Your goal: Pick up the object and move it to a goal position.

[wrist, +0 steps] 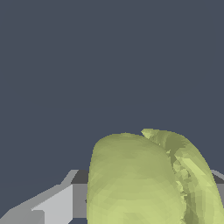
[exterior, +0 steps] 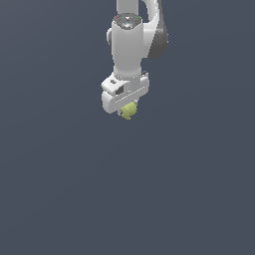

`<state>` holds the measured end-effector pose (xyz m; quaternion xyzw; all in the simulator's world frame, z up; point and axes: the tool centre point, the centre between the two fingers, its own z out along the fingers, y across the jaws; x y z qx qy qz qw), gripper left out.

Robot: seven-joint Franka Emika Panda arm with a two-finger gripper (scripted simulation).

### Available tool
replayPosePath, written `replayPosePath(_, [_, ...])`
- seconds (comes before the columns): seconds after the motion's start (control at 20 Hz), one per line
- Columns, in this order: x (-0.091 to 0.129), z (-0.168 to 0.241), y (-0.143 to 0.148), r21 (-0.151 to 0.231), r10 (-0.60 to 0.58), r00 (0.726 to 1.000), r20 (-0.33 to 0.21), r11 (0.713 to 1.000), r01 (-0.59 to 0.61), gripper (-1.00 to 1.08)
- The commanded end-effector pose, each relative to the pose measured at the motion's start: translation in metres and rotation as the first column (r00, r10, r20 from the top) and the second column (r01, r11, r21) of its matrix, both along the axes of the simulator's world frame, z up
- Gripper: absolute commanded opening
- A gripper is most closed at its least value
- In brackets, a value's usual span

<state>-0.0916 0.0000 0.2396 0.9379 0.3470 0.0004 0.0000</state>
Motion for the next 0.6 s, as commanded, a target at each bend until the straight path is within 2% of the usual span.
replayPosePath(0.0, [-0.008, 0.012, -0.004, 0.0, 0.0, 1.0, -0.001, 1.0, 0.0, -1.0])
replayPosePath(0.55, [-0.021, 0.035, -0.013, 0.0, 0.0, 1.0, -0.001, 1.0, 0.0, -1.0])
